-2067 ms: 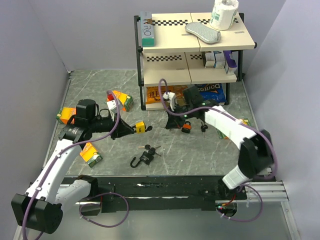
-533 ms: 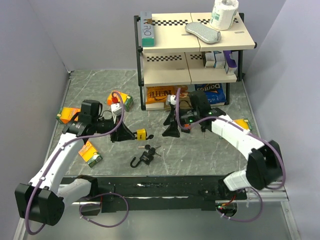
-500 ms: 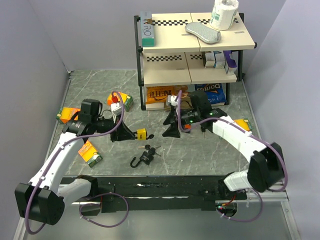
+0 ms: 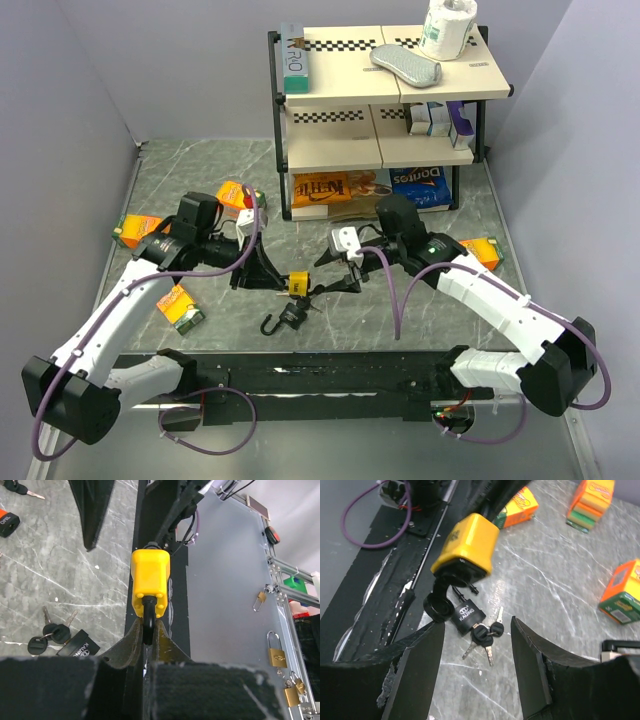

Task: Lock with the key
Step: Place the lock at the center of the board.

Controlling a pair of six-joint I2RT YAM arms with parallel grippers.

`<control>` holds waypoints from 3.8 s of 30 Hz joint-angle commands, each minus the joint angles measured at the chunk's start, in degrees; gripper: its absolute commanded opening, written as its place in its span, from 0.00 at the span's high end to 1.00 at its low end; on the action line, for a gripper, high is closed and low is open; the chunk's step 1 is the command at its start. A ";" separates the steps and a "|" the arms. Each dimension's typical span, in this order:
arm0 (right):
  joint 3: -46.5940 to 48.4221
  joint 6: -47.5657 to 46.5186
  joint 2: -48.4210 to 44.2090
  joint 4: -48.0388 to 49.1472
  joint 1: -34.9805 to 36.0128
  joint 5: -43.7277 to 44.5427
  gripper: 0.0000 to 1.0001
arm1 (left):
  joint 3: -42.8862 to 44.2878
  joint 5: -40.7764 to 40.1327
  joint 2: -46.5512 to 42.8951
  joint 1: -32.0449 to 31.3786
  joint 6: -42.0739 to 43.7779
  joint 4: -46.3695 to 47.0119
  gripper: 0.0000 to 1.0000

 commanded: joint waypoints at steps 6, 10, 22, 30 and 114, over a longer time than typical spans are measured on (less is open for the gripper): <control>3.01 0.72 -2.55 1.10 1.64 -0.95 0.38 | 2.02 3.32 -0.23 -1.84 -0.99 4.05 0.99; 3.81 2.39 -2.55 2.15 2.25 -1.66 0.44 | 1.58 2.97 -0.14 -2.11 -2.57 5.81 0.99; 4.78 3.53 -1.94 2.94 3.22 -2.98 0.57 | 1.75 0.86 1.09 -4.39 -4.07 7.22 0.99; 4.51 6.17 -2.03 5.32 3.48 -3.77 0.66 | 2.54 -2.30 2.84 -6.41 -6.34 8.80 0.99; 6.19 0.02 6.32 8.40 9.72 24.53 0.14 | -2.56 -10.92 6.45 3.17 -39.49 23.92 0.99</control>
